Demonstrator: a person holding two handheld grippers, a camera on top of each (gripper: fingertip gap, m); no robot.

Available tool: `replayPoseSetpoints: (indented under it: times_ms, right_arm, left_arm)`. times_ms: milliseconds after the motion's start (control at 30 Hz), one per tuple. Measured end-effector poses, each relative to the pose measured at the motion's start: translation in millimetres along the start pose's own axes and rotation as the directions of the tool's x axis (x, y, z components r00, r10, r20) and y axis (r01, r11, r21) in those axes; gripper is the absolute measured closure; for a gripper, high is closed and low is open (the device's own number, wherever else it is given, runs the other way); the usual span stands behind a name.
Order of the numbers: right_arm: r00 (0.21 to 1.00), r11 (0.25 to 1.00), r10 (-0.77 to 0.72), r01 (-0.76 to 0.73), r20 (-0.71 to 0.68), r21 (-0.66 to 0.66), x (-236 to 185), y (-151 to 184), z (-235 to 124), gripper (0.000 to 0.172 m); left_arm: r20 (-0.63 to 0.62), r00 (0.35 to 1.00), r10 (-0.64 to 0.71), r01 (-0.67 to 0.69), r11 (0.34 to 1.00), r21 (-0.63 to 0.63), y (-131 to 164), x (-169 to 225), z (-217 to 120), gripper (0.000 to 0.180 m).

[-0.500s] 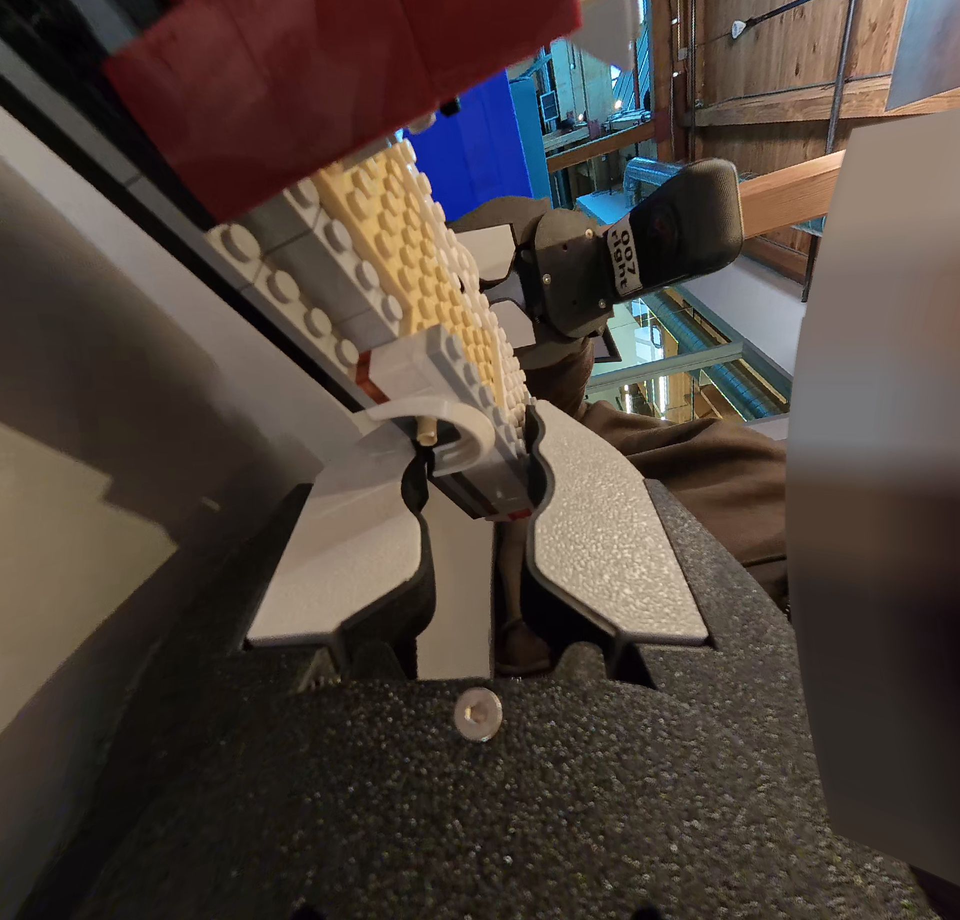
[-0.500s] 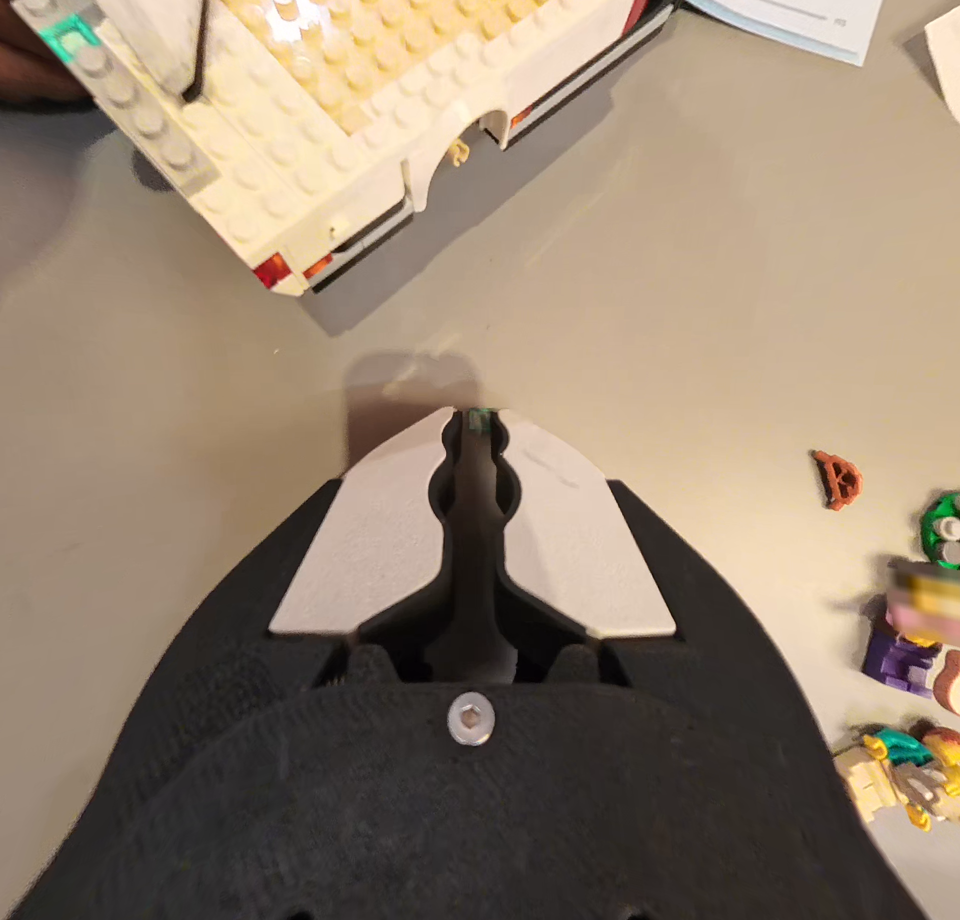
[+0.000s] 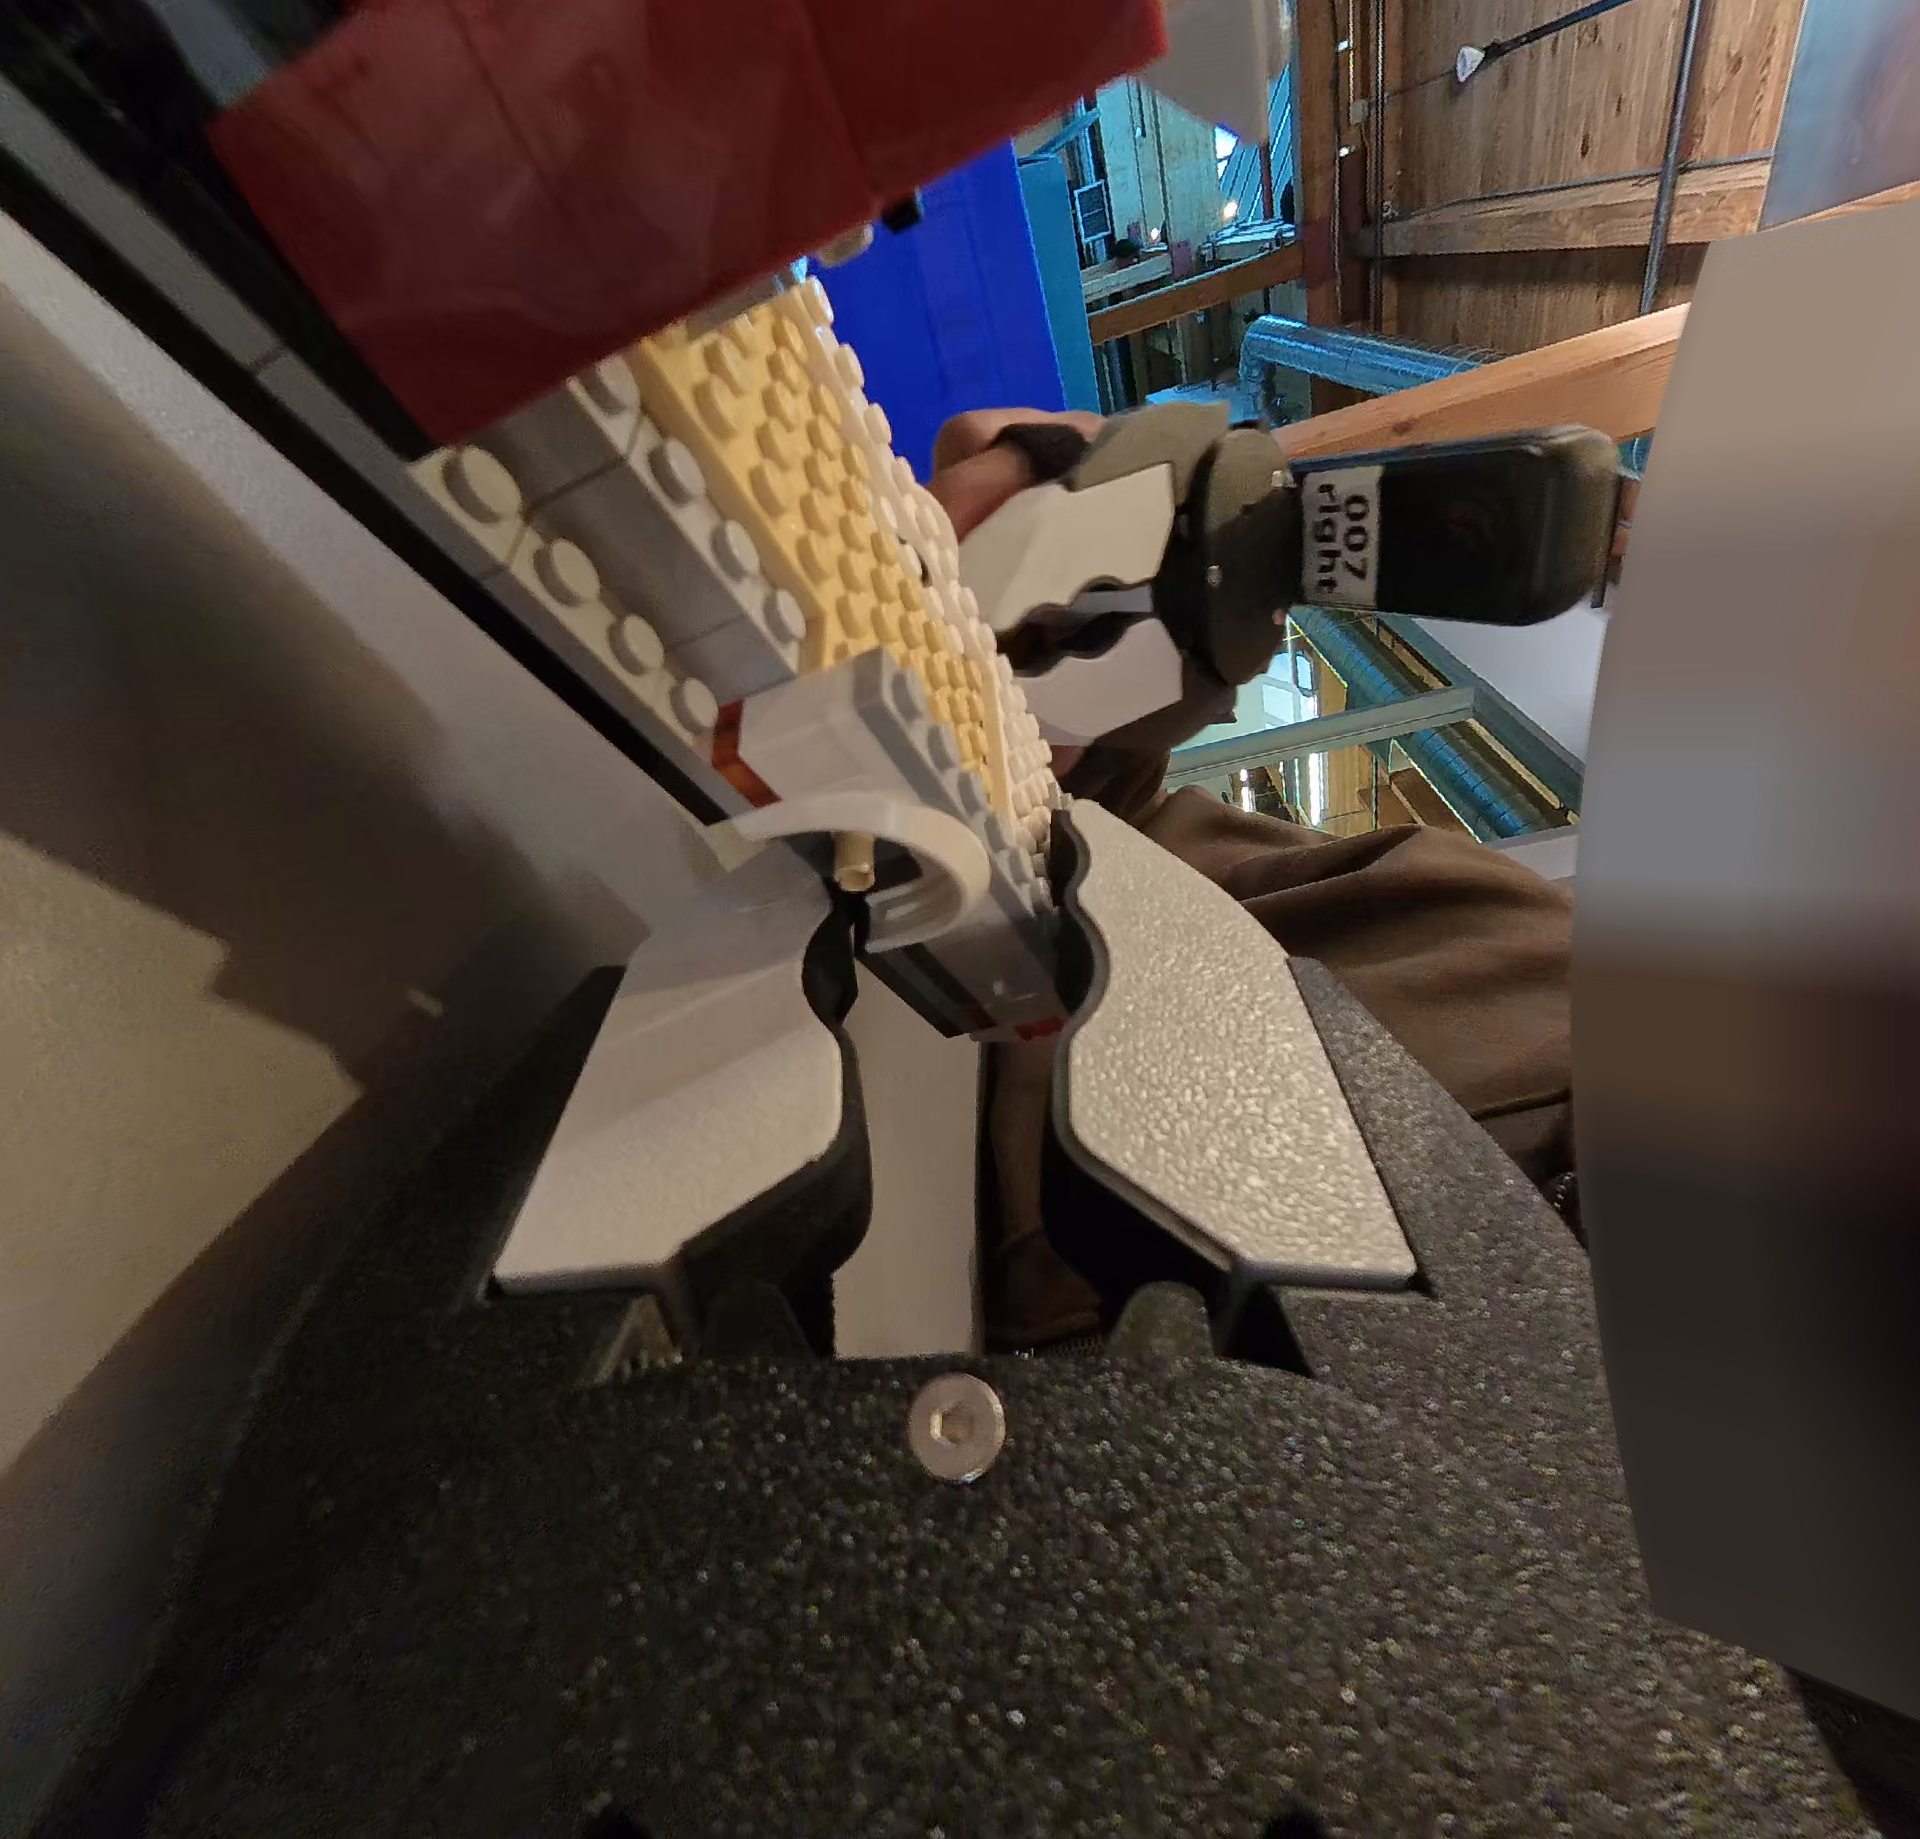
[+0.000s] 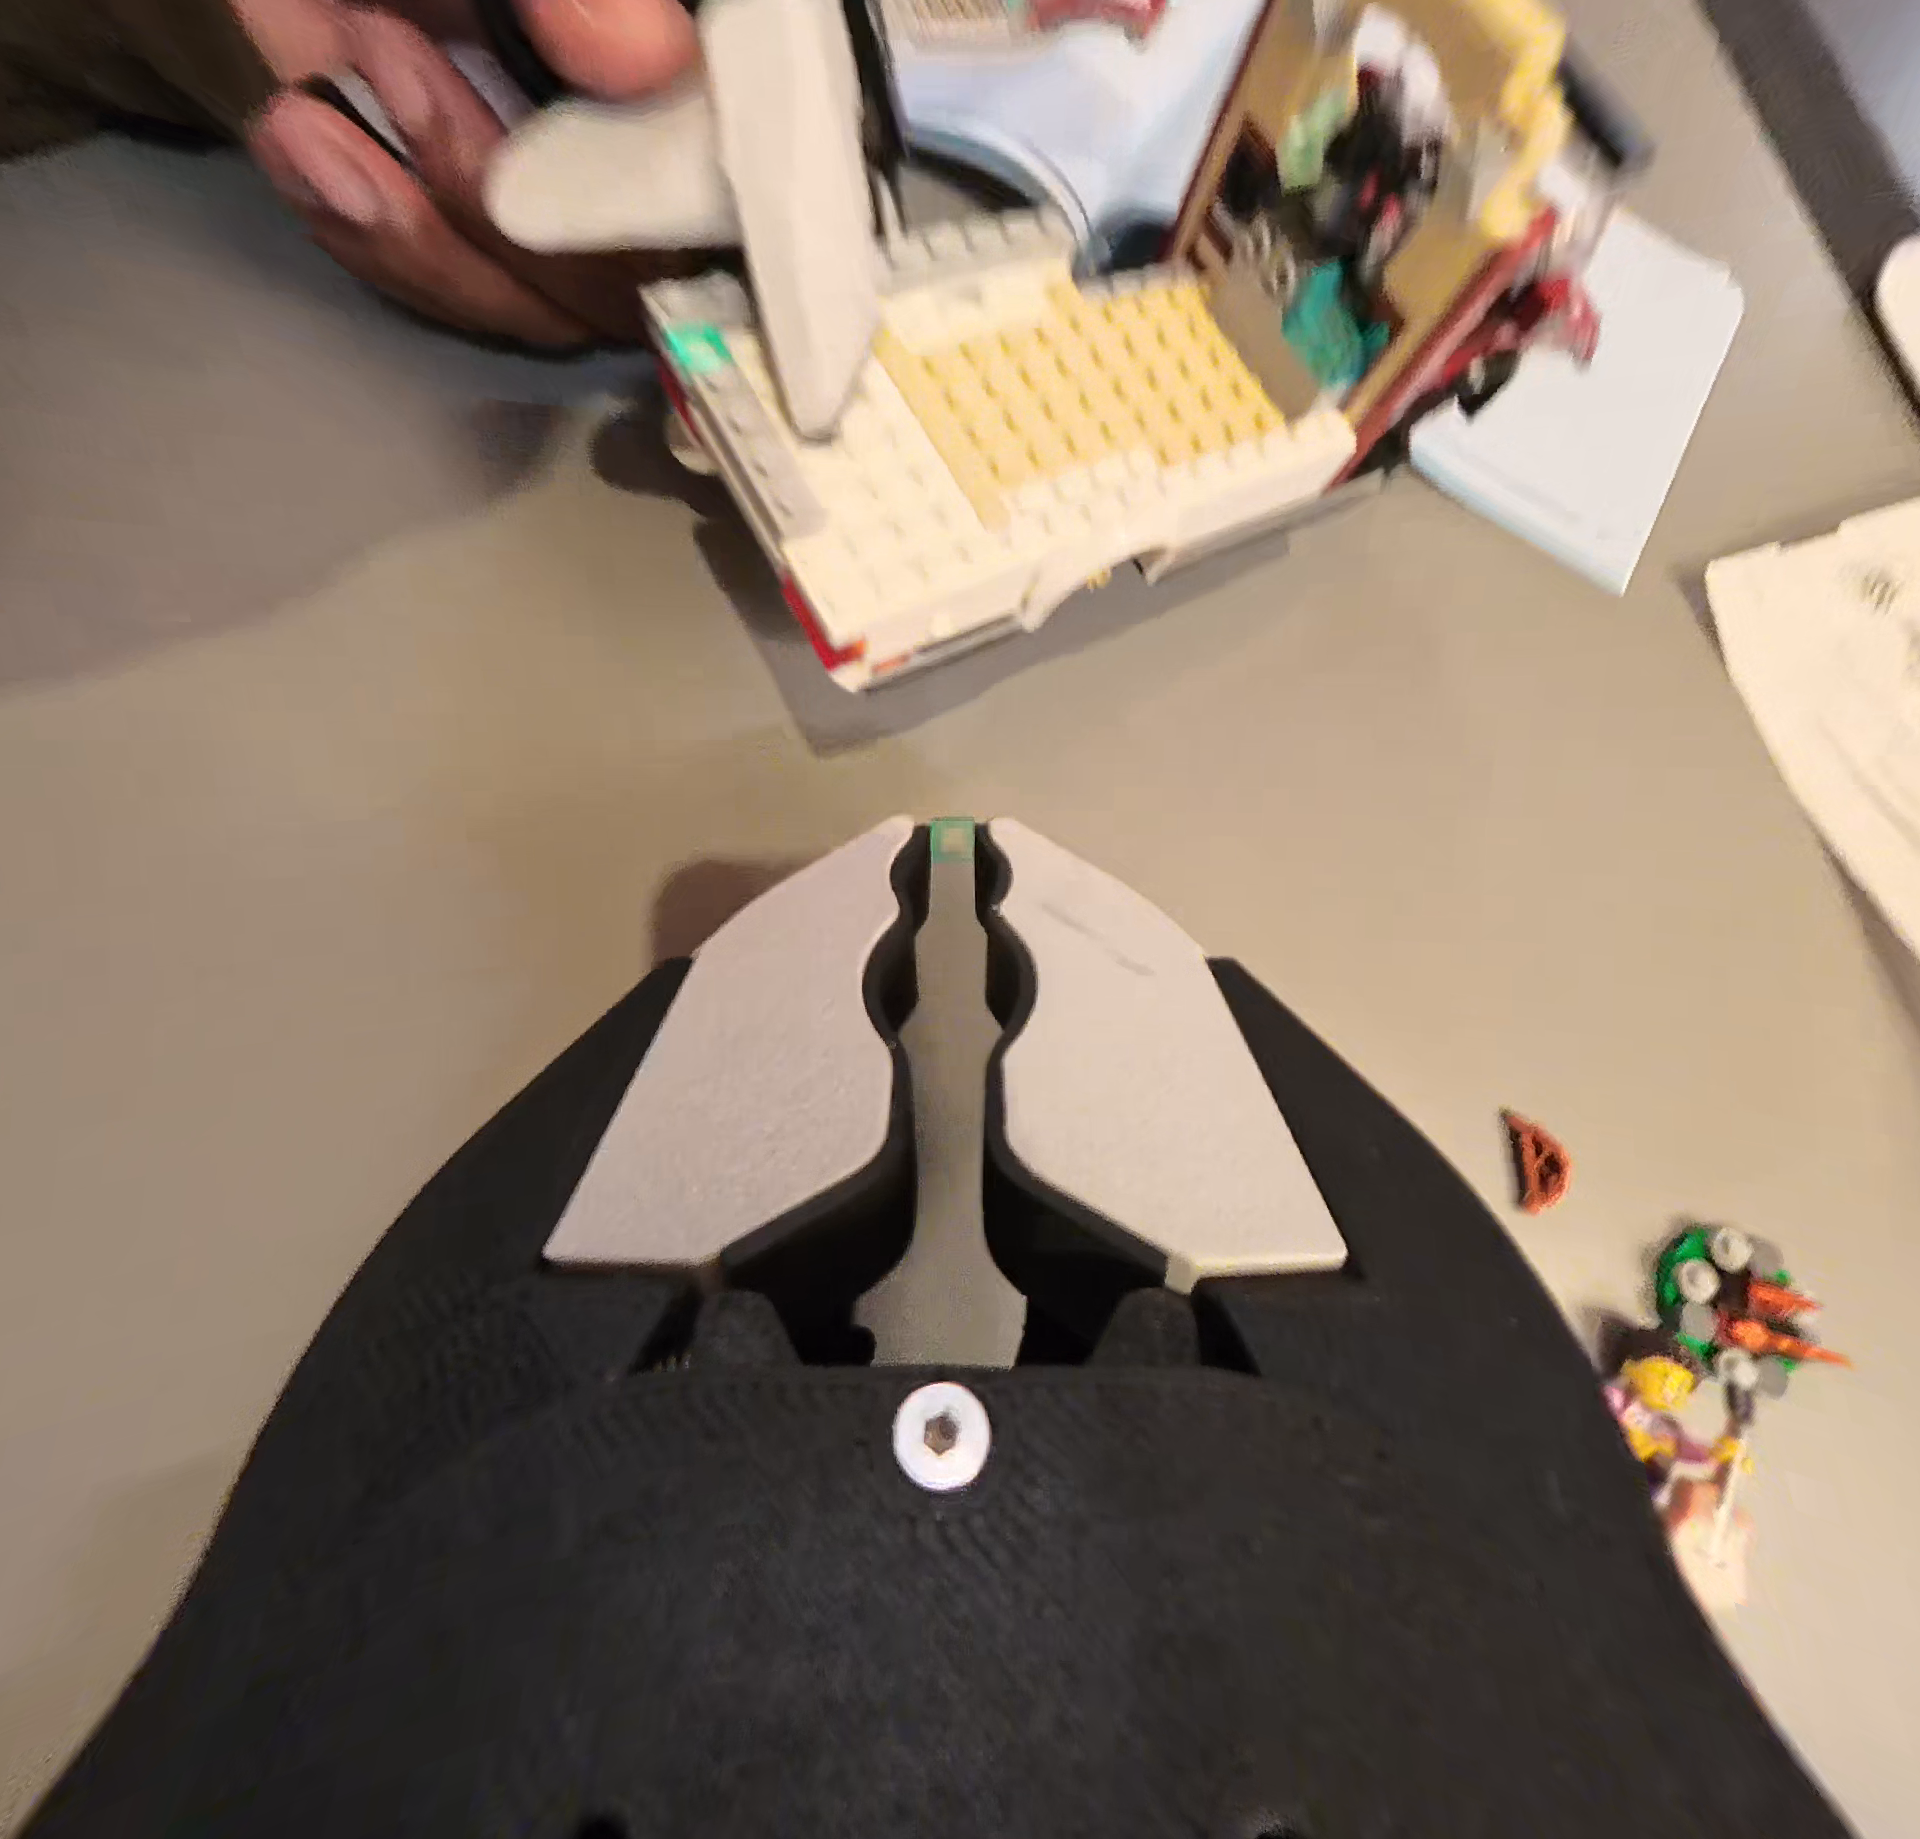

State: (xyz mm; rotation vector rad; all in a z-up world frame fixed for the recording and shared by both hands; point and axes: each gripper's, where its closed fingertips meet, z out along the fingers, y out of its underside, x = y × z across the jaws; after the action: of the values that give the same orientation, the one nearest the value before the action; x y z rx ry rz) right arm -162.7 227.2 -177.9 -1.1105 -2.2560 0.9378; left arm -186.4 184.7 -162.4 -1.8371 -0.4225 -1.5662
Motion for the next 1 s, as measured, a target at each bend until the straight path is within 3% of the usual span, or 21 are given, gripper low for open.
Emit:
replayPoseSetpoints:
  times_ms: [200, 400, 1000]
  right_arm:
    - [0.987, 0.989, -0.134, 0.127, 0.085, 0.082, -20, -37, -15, 0.164]
    - [0.964, 0.970, -0.241, 0.238, 0.114, 0.039, -24, -53, -6, 0.164]
    - [0.952, 0.963, -0.267, 0.270, 0.149, -0.003, -27, -44, -2, 0.164]
  left_arm:
    - [0.005, 1.000, 0.006, -0.006, 1.000, -0.009, 2, 0, 1, 0.145]
    - [0.012, 1.000, 0.013, -0.013, 1.000, -0.020, 3, -1, 2, 0.145]
    - [0.017, 0.999, 0.029, -0.028, 0.999, -0.041, 6, -1, 3, 0.145]
